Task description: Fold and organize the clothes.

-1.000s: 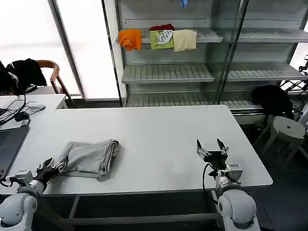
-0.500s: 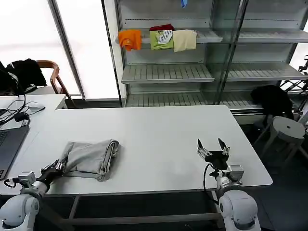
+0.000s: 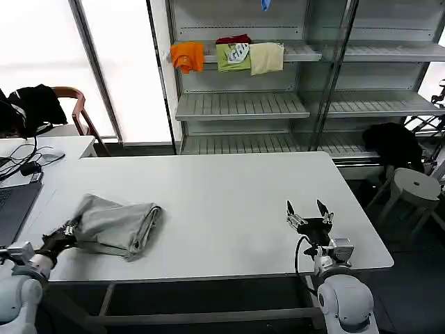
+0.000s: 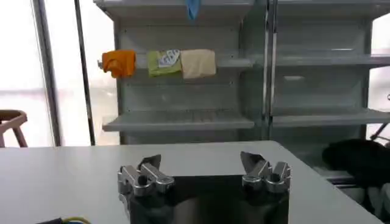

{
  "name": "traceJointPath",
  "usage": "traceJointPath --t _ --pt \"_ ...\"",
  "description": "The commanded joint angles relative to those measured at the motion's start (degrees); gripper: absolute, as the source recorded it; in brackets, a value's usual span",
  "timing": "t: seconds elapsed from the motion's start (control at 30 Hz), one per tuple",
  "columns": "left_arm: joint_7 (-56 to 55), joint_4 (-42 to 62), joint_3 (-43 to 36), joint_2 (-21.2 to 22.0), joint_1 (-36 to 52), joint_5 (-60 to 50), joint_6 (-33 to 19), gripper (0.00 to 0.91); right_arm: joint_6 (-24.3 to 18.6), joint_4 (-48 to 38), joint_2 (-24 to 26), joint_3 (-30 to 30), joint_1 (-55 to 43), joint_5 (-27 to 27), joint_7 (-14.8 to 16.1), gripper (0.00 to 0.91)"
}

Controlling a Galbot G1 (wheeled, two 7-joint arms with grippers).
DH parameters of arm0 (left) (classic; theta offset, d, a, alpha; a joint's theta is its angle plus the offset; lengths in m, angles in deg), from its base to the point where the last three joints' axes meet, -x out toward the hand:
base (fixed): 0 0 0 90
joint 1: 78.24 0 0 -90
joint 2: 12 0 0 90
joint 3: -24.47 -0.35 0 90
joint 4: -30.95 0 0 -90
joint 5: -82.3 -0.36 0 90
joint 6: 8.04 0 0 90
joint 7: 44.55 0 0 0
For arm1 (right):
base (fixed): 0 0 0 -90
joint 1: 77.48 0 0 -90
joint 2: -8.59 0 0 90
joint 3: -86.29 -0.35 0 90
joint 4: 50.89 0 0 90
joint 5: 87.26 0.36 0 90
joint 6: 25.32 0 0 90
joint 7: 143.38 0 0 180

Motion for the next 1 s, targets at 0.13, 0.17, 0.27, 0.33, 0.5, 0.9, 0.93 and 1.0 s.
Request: traceJointPath --t 0.13,0.17,0.27,0.33,0.5,0.9,0.93,1.0 --pt "6.64 7.67 10.98 -23.36 8.89 -11.66 -3.84 0.000 -0.62 -2.58 -0.20 1.01 -1.35 0.11 -0.01 0.907" --pt "6.98 7.94 10.92 -24.33 9.73 -11.86 -3.76 0.000 -0.68 -2.88 -0.21 1.14 -1.52 0.14 -0.02 0.907" --pt "8.56 8.34 9.84 -28.47 13.09 -12.12 -3.21 0.000 -0.92 -3.70 -0.22 1.30 -1.82 0.20 0.01 0.907" --pt "9.39 7.30 9.06 -30.33 14.75 -12.29 -2.85 0.000 -1.18 -4.21 -0.22 1.37 -1.81 0.26 -0.01 0.907" --pt "10.83 -0.85 7.93 -24.87 11.05 -13.24 -2.11 0.010 -2.36 -5.41 -0.38 1.30 -1.22 0.31 0.01 0.907" --pt "7.75 -2.24 -11.35 11.38 -1.65 -33.42 -14.34 0.010 -3.83 -6.54 0.94 -1.13 0.66 1.09 -0.06 0.907" --pt "7.31 -2.62 -13.12 12.74 -1.76 -33.26 -14.28 0.010 -3.83 -6.54 1.13 -1.41 0.78 1.13 -0.09 0.907" --pt "6.21 -3.76 -15.05 13.76 -1.40 -32.59 -14.19 0.020 -3.82 -6.48 1.41 -1.79 0.87 1.21 -0.10 0.907"
